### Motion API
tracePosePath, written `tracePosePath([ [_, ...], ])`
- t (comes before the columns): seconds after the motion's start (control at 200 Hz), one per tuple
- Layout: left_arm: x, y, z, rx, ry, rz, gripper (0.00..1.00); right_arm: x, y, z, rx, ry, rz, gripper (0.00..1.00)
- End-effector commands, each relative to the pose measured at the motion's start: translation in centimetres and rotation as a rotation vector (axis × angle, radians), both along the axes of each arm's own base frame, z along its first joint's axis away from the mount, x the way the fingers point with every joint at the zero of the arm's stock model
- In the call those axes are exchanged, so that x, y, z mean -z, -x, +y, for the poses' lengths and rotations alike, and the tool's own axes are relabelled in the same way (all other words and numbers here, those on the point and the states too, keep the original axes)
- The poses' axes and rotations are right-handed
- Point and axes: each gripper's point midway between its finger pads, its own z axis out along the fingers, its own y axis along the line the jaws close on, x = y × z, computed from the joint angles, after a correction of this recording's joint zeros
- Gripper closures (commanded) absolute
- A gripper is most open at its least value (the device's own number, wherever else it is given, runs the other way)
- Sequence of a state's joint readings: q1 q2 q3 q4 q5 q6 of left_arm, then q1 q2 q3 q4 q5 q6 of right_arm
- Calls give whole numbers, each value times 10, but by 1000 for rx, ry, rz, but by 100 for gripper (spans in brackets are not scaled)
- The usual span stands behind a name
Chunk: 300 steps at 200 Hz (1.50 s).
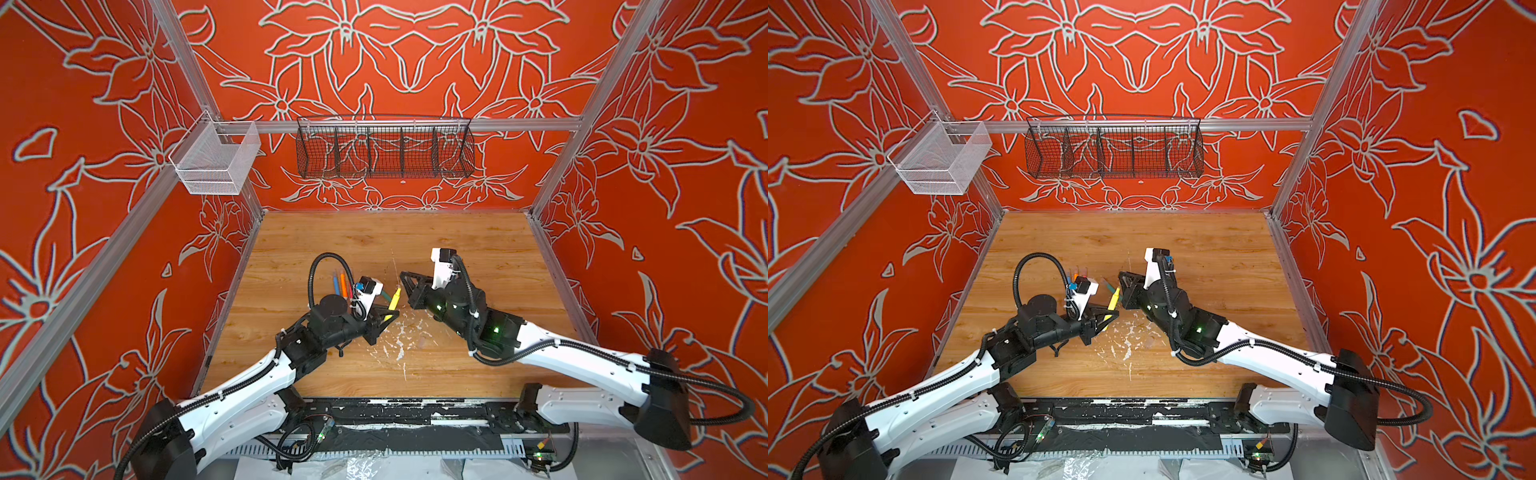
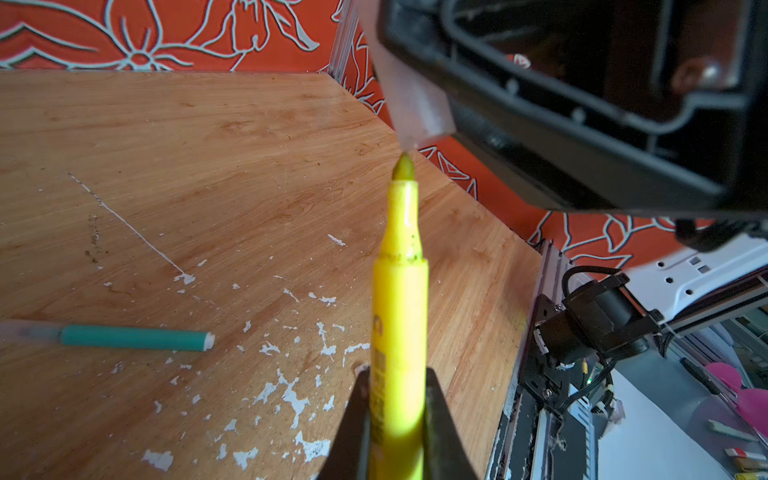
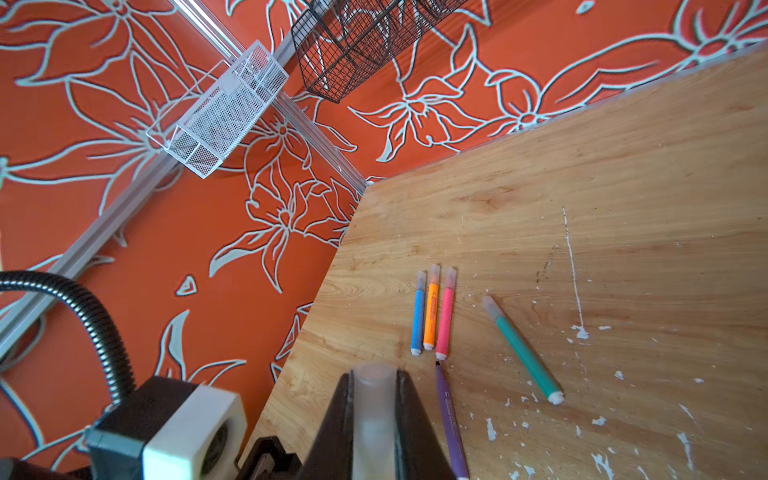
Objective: Insert the pens into the pen caps
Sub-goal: 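Bring the held cap over the yellow marker tip in the left gripper, then align the cap opening above the yellow marker tip with the right gripper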
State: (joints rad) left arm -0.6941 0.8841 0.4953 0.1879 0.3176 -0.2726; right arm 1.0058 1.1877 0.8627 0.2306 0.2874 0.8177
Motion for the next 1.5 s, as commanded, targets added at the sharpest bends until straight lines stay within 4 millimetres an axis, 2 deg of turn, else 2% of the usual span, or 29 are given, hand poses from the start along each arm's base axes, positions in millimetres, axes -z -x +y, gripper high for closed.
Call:
tracePosePath([
  [0.0,-14,2,-5,28,28,-47,100,-11,-3,9,-26,-82,-17,100],
  [0.335,-14,3,-5,28,28,-48,100,-1,-13,18,-30,-116,-2,100],
  [0.5,-14,1,-2,10,25,-50,100,3,-14,7,11,-120,-7,100],
  [0.696,-14,1,-2,10,23,-52,100,-3,-9,-3,19,-137,-30,100],
  [0.981,-13,0,-2,4,17,-54,100,-7,-5,1,-15,-156,-31,100],
  [1.236,-14,-1,1,-10,17,-61,100,2,-3,-4,-5,-154,-17,100],
  [1.496,-12,-3,1,-19,9,-55,100,1,7,6,-86,-190,-3,100],
])
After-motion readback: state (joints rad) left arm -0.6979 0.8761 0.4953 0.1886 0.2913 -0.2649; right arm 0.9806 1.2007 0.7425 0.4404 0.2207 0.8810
